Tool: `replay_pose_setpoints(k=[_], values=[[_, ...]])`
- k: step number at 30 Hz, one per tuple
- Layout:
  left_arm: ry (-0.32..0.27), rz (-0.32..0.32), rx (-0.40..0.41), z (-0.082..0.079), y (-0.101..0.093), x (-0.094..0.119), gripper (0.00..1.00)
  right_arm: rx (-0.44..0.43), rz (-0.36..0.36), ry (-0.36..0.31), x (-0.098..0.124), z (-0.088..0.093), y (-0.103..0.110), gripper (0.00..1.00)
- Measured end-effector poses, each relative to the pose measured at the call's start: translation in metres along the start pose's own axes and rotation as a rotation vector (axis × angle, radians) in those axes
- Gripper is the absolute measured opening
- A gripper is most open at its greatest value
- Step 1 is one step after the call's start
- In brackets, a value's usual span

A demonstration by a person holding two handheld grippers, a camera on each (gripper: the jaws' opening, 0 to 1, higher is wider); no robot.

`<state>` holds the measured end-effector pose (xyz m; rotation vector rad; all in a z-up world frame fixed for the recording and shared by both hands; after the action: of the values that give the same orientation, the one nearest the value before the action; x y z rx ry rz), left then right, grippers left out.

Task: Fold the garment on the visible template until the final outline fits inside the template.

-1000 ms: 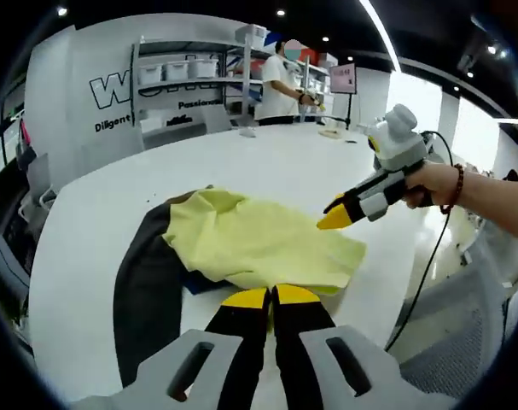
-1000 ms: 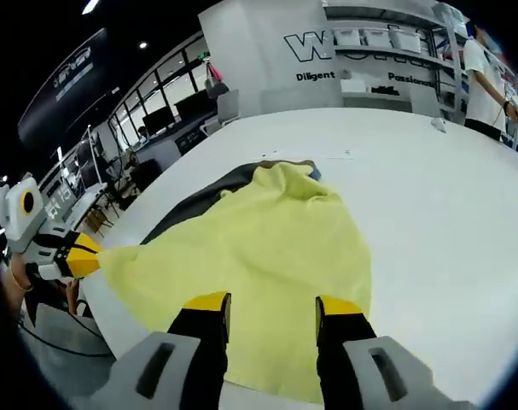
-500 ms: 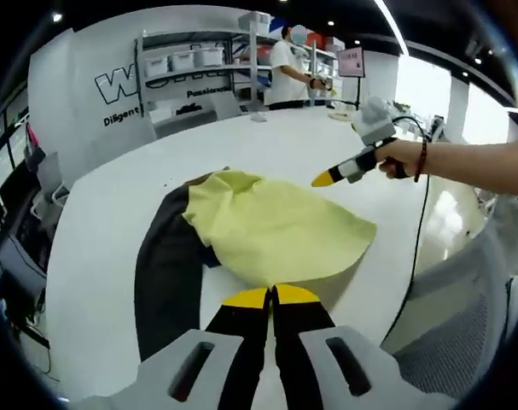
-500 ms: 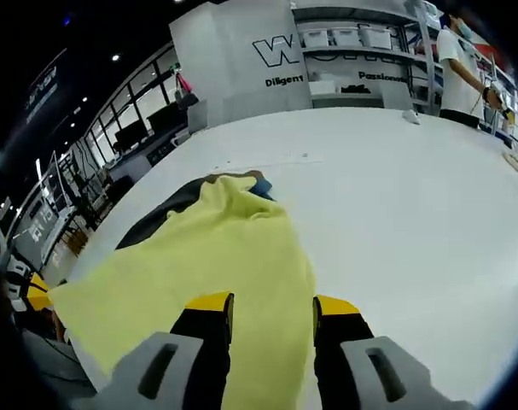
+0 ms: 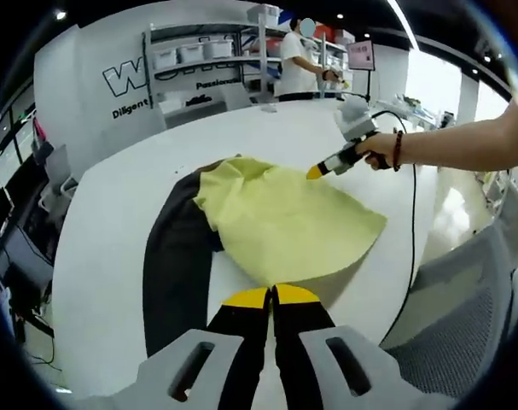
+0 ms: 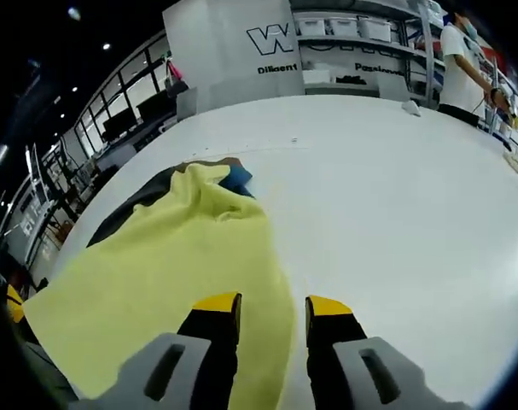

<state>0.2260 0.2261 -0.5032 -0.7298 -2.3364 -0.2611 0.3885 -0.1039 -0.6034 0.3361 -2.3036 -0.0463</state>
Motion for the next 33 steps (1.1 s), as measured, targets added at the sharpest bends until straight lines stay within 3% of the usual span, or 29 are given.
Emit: replay_pose_setpoints(k=[3,4,5,10,14,19,23,24,25,33], values=[[0.004,0.000,-0.002,-0.001,0.001,-0.001,0.03,-0.025,-0.004,0.029,-0.006,0.004,-0.002,0.21],[0.005,-0.002,-0.005,-0.001,0.001,-0.001,0.03,0.017,-0.001,-0.017,-0.009,0.000,-0.003,0.20],[0.006,-0.005,-0.007,-0.001,0.002,-0.001,0.03,-0.021,0.000,0.021,-0.008,0.004,0.000,0.17],[0.007,-0.004,-0.007,-0.002,0.003,-0.001,0.03,-0.039,0.004,0.030,-0.008,0.003,0.001,0.00],[0.007,-0.002,-0.016,-0.004,0.002,-0.001,0.03,-0.047,-0.004,0.014,0.000,-0.002,0.011,0.00],[0.003,-0.001,-0.025,-0.005,0.001,-0.001,0.03,0.016,-0.092,-0.097,0.018,-0.027,0.051,0.00],[0.006,-0.002,-0.032,-0.004,0.001,-0.001,0.03,0.057,-0.160,-0.123,0.024,-0.038,0.078,0.00],[0.005,-0.004,-0.034,-0.004,0.002,-0.001,0.03,0.085,-0.222,-0.146,0.029,-0.045,0.099,0.00],[0.006,-0.004,-0.035,-0.004,0.002,-0.001,0.03,0.097,-0.240,-0.153,0.031,-0.047,0.108,0.00],[0.005,-0.006,-0.043,-0.003,0.003,0.001,0.03,0.254,-0.409,-0.127,0.033,-0.047,0.176,0.00]])
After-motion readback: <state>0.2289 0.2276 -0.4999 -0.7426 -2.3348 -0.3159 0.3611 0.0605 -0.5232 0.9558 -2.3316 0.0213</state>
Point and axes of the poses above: the point that each gripper's makers call its tool centre point, and the gripper's own axes: x roughly backward along the fingers, y roughly to its left, z roughly out of its underside, the point moved 8 cm from there along x, roughly backward along the fingers, and after that the axes turned 3 degrees about x, right-handed, at the moved point
